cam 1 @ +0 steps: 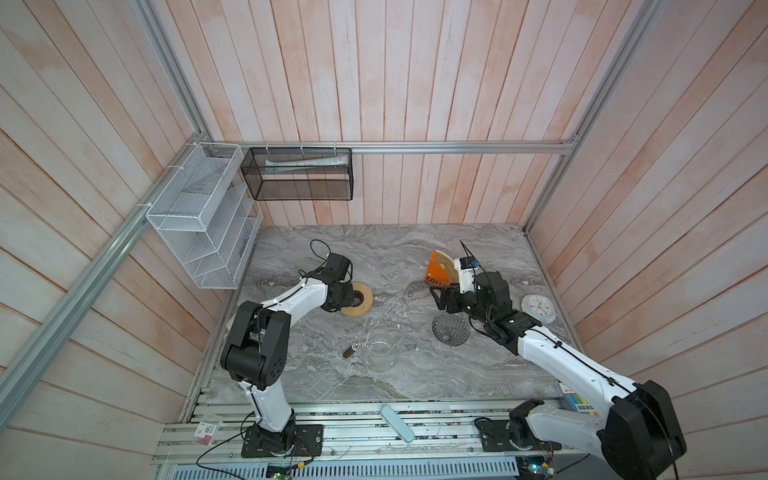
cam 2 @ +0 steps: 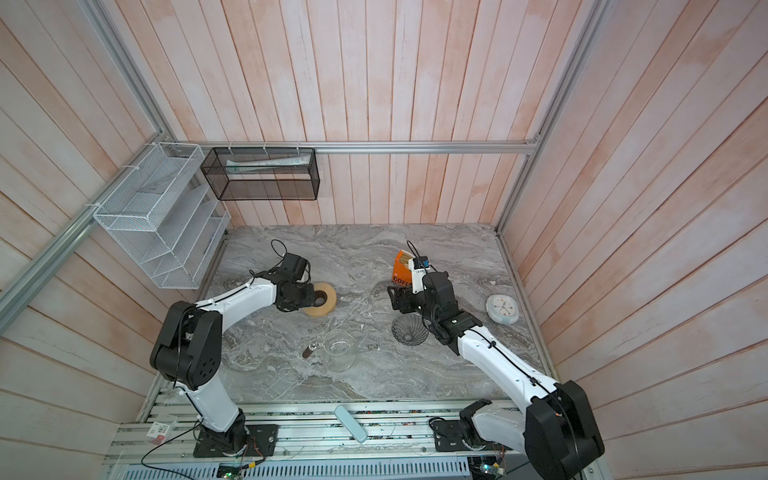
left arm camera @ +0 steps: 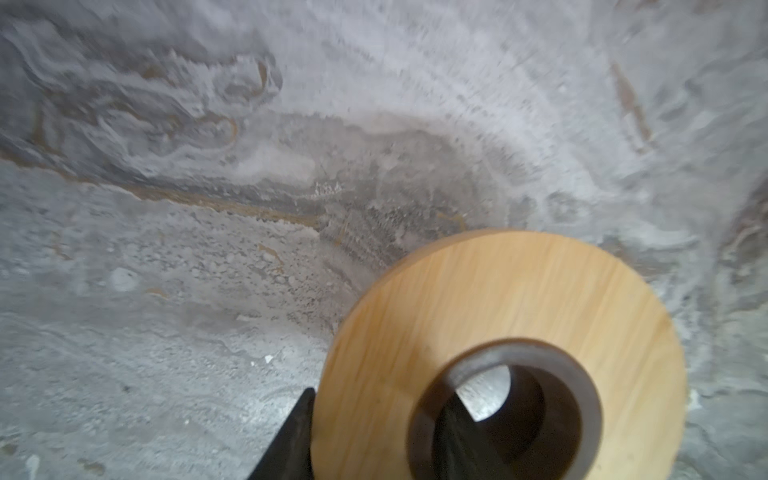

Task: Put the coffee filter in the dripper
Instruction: 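Carry the wooden stand toward the glass server while right gripper nears the filter box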

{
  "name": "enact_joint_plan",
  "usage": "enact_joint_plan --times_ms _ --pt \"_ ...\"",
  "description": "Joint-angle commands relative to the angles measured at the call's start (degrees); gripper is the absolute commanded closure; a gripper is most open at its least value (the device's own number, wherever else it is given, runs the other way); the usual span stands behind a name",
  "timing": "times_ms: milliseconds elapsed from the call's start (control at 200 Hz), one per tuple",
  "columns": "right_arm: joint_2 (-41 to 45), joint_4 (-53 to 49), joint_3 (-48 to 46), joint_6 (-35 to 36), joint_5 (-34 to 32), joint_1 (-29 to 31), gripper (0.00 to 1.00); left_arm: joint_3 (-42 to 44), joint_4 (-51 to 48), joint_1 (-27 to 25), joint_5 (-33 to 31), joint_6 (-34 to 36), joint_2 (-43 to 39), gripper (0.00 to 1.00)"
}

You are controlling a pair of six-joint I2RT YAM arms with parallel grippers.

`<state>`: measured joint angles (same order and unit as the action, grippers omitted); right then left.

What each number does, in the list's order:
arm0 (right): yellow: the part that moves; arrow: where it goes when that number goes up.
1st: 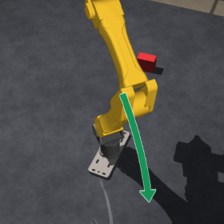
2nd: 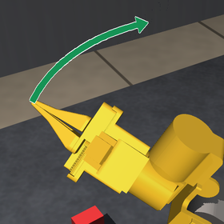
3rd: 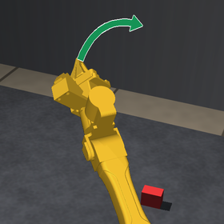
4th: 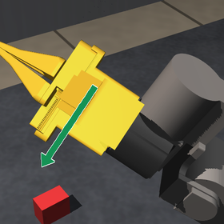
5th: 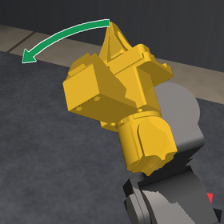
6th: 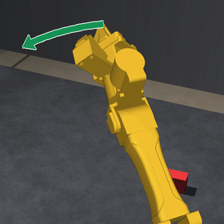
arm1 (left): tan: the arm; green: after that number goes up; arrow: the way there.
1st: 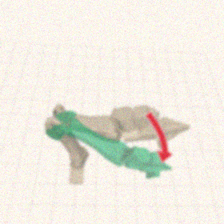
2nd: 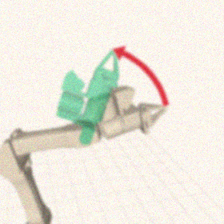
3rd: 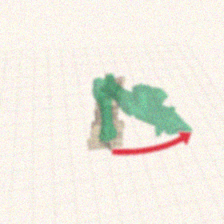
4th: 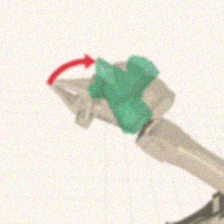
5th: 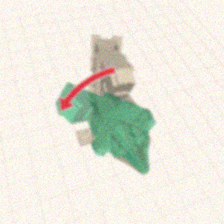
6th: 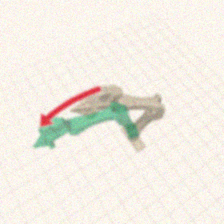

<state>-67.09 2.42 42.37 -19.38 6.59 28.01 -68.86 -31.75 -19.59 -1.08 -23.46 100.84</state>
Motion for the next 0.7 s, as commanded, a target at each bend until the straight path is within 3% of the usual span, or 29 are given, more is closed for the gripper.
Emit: enact_joint_plan --times_ms 0,405,695 --pt "2.4 -3.6 2.2 0.6 1.2 0.7 0.24 -2.7 -2.4 0.0 0.3 1.2 -3.8 0.85" --pt "8.1 -15.5 4.9 -0.7 2.9 2.2 0.24 -9.5 -19.4 -7.3 -1.1 3.3 -11.7 0.85" --pt "9.7 -14.9 3.3 -1.8 2.6 2.2 0.24 -11.5 -29.0 -13.5 1.3 3.2 -15.7 0.85"
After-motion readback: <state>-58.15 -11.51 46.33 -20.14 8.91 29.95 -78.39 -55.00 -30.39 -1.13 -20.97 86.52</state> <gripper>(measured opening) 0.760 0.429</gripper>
